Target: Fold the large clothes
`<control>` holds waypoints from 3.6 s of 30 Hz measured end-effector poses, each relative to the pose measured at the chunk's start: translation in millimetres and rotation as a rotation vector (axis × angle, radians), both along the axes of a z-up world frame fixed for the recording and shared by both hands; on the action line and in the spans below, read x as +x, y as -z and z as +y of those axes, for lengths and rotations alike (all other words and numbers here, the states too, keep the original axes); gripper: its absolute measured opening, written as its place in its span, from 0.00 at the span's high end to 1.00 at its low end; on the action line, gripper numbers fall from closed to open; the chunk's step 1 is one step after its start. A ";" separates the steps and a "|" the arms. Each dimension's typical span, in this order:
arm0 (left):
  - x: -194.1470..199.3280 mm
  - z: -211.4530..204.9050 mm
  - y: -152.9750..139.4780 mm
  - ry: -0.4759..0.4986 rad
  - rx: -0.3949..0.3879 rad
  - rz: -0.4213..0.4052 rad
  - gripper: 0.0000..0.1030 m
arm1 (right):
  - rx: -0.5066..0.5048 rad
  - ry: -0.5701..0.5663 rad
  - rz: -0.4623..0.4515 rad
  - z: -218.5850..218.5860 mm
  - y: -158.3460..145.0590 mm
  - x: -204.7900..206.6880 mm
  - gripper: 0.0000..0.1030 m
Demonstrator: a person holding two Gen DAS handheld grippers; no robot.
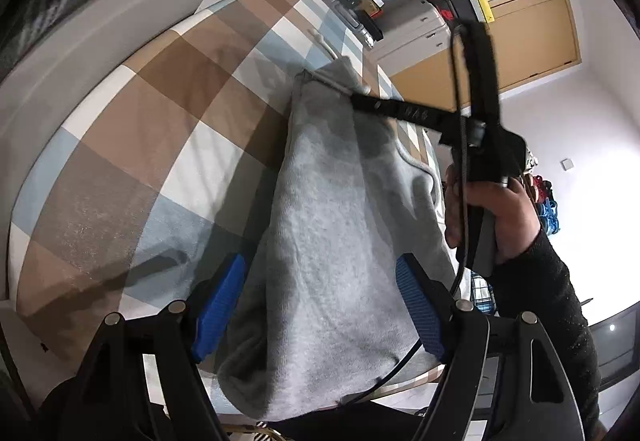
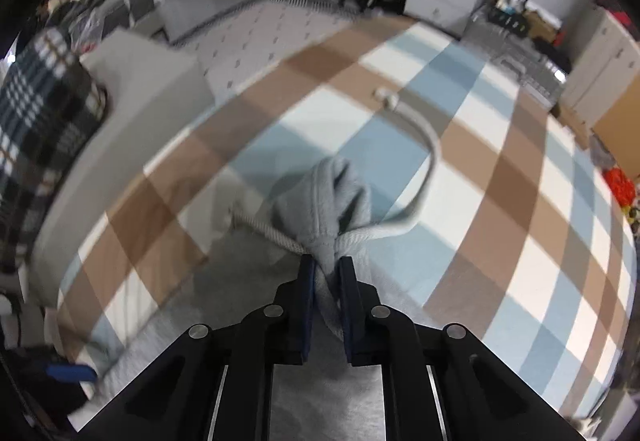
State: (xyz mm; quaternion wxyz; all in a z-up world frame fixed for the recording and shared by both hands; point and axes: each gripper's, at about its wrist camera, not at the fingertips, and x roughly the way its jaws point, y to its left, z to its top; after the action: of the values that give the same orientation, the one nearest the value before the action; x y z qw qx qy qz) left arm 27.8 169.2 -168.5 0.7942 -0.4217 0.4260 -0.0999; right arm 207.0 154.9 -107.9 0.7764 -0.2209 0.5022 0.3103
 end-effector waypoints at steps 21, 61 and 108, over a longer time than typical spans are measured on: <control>-2.4 -8.6 -4.1 -0.012 0.083 0.008 0.28 | -0.098 -0.122 -0.018 -0.9 20.6 -14.2 0.64; 2.8 -11.7 2.7 -0.006 0.107 0.058 0.28 | 0.135 0.069 -0.159 -33.4 -36.1 -28.4 0.92; 77.4 -112.5 9.3 0.247 0.802 0.002 0.20 | 0.441 0.690 0.020 -335.6 4.0 -169.4 0.00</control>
State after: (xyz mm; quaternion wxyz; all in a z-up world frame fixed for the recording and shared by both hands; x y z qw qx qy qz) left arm 105.2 56.8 -177.8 0.8772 -0.0251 0.4791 -0.0201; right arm 37.6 -180.7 -112.0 0.8586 0.1352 0.4760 0.1338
